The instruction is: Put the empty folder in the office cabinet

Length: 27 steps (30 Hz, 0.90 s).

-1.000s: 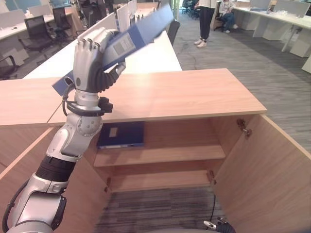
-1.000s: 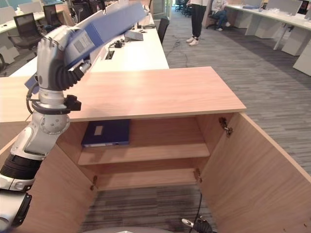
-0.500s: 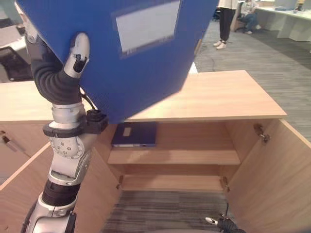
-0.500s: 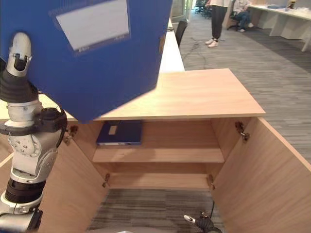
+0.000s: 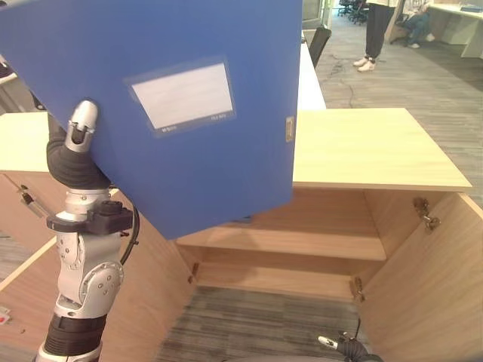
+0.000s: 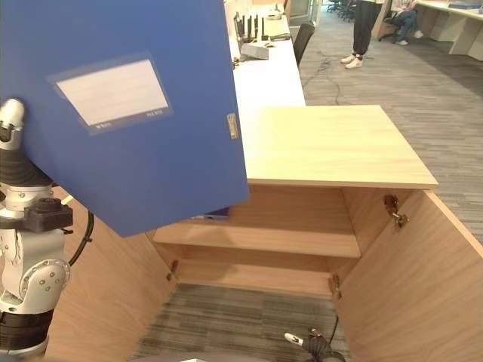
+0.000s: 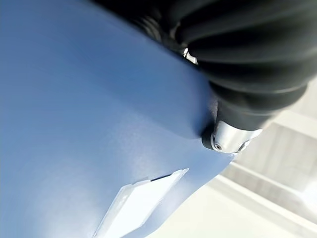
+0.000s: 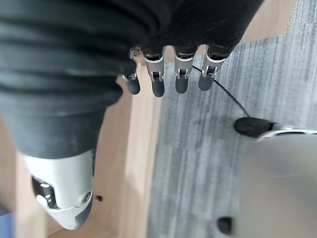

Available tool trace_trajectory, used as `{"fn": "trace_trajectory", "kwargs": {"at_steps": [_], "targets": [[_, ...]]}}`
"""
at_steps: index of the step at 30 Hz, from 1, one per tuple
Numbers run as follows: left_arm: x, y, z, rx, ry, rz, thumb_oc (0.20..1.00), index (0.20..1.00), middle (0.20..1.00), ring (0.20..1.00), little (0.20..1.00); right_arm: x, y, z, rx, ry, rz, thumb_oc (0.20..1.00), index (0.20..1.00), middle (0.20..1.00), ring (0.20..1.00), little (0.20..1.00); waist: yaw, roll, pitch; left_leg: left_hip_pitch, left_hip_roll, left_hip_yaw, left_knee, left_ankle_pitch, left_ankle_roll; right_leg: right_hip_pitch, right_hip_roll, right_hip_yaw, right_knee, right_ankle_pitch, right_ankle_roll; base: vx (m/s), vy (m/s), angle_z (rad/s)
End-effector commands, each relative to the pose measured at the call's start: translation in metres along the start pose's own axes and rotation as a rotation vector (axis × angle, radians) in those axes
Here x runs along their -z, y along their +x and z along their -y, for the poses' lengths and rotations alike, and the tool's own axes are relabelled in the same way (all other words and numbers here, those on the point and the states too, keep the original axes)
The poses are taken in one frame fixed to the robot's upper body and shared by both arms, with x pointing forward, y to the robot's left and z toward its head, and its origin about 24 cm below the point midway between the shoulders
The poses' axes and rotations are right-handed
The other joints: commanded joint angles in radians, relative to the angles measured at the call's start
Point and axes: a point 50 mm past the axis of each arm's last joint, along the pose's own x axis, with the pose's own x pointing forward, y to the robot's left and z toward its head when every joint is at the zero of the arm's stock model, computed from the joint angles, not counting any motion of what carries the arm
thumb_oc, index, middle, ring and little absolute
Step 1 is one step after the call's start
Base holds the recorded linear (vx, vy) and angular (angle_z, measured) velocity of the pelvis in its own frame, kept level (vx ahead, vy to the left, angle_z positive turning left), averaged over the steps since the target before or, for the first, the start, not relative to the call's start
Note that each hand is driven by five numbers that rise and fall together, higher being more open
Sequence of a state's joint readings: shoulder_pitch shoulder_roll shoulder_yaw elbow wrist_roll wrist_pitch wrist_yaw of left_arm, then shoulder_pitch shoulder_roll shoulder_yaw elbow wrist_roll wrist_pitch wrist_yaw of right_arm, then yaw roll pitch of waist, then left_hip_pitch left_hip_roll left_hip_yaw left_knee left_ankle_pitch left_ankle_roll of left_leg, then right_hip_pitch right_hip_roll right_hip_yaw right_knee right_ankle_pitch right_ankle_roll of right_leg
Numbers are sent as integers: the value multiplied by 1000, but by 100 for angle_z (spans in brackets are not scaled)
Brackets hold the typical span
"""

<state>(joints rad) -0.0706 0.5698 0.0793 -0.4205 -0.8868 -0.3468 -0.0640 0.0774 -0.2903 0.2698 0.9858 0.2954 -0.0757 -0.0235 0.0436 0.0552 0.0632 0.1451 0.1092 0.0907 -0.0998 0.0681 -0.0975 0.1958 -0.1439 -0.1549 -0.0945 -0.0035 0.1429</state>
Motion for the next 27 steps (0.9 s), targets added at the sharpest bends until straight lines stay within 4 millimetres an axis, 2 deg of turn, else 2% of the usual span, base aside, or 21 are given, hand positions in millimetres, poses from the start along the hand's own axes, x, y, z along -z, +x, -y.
{"fn": "trace_trajectory", "kwargs": {"at_steps": [1, 5, 7, 8, 10, 12, 13, 14, 17, 23, 27], "targets": [[-12, 13, -2, 54, 60, 37, 200, 200, 200, 200, 200, -84, 5, -11, -69, 31, 321, 1000, 1000, 1000, 1000, 1000, 0, -48, 33, 30, -7, -41, 13, -71, -10, 29, -20, -40, 31, -23, 11, 0, 0, 0], [0, 3, -8, 25, 88, -48, 200, 200, 200, 200, 200, -145, -23, -5, -112, 56, 626, 1000, 1000, 1000, 1000, 1000, -8, -48, 34, 31, -5, -36, 13, -72, -7, 22, -23, -34, 34, -22, 12, -2, 5, -2], [2, 0, -11, 17, 106, -71, 200, 200, 200, 200, 200, -163, -35, -3, -133, 56, 725, 1000, 1000, 1000, 1000, 1000, -12, -50, 34, 33, -5, -34, 13, -73, -6, 20, -23, -31, 35, -22, 12, 3, 6, -2], [2, 0, -11, 17, 105, -71, 200, 200, 200, 200, 200, -163, -36, -3, -133, 56, 724, 1000, 1000, 1000, 1000, 1000, -12, -49, 34, 33, -5, -34, 13, -73, -6, 20, -23, -31, 35, -22, 12, 0, 0, 0], [7, -5, -14, 12, 130, -112, 200, 200, 200, 200, 200, -191, -60, -4, -193, 59, 880, 1000, 1000, 1000, 1000, 1000, -17, -50, 32, 36, -3, -28, 13, -73, -5, 19, -24, -27, 36, -23, 12, 0, 0, 0], [9, -7, -14, 16, 146, -125, 200, 200, 200, 200, 200, -205, -74, -7, -225, 40, 962, 1000, 1000, 1000, 1000, 1000, -21, -50, 31, 36, -2, -27, 13, -74, -5, 17, -25, -25, 38, -24, 12, 0, 3, -2], [9, -8, -13, 16, 146, -125, 200, 200, 200, 200, 200, -205, -74, -6, -225, 39, 962, 1000, 1000, 1000, 1000, 1000, -21, -50, 30, 36, -1, -27, 13, -74, -5, 17, -25, -25, 38, -24, 12, 1, 3, -6], [11, -8, -12, 26, 148, -136, 200, 200, 200, 200, 200, -216, -86, -12, -274, 50, 1026, 1000, 1000, 1000, 1000, 1000, -25, -51, 28, 38, -1, -25, 13, -75, -4, 17, -26, -22, 40, -24, 12, 2, 0, -5], [14, -8, -9, 42, 160, -146, 200, 200, 200, 200, 200, -229, -100, -23, -352, 42, 1095, 1000, 1000, 1000, 1000, 1000, -28, -53, 26, 41, -1, -23, 13, -76, -3, 17, -25, -18, 43, -26, 11, 0, 0, 0], [21, -5, -2, 80, 164, -163, 200, 200, 200, 200, 200, -242, -116, -43, -471, 12, 1158, 1000, 1000, 1000, 1000, 1000, -31, -54, 23, 45, 3, -20, 13, -77, -3, 17, -25, -15, 48, -29, 9, -1, 1, -1], [23, 0, 6, 126, 167, -157, 200, 200, 200, 200, 200, -247, -125, -64, -596, 8, 1172, 1000, 1000, 1000, 1000, 1000, -33, -56, 21, 45, 5, -18, 13, -75, -4, 17, -25, -15, 49, -31, 6, -3, 2, -2]]}}
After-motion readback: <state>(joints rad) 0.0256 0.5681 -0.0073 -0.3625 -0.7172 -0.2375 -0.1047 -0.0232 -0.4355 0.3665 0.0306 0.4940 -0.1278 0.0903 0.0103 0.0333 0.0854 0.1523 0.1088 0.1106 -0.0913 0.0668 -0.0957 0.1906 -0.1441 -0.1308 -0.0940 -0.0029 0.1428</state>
